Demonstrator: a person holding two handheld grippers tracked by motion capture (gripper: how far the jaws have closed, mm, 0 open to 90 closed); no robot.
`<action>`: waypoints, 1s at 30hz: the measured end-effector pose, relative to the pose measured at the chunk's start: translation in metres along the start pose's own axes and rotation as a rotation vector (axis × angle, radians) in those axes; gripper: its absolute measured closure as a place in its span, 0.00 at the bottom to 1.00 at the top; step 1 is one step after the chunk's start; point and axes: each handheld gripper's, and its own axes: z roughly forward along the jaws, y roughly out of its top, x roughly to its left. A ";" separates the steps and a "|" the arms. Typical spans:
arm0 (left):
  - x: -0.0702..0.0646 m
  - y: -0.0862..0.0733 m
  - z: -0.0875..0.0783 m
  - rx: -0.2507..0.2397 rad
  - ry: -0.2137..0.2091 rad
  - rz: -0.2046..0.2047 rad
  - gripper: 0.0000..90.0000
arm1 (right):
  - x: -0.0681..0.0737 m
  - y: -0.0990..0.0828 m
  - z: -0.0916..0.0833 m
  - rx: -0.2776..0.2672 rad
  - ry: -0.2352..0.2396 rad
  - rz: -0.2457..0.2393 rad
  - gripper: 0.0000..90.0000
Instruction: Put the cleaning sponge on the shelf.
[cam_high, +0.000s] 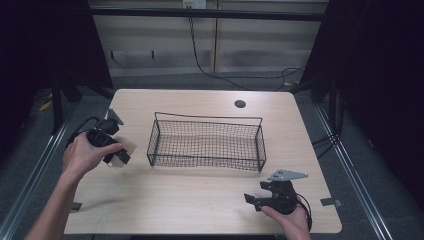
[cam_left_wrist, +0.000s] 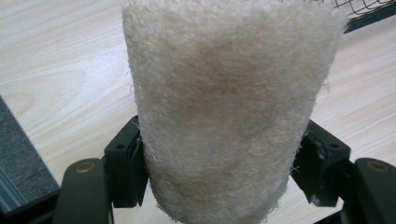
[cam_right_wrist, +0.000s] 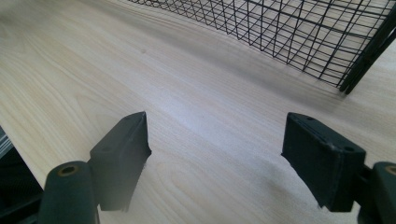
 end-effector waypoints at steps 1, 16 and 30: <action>0.000 0.000 0.000 0.000 0.000 0.000 0.34 | 0.000 0.000 0.000 0.000 0.000 0.000 0.25; -0.005 -0.002 -0.020 -0.032 -0.035 0.030 0.34 | 0.000 0.000 0.000 -0.002 0.001 0.004 0.25; -0.010 0.001 -0.036 -0.014 -0.010 0.074 0.34 | 0.000 0.000 -0.001 0.000 -0.001 0.004 0.25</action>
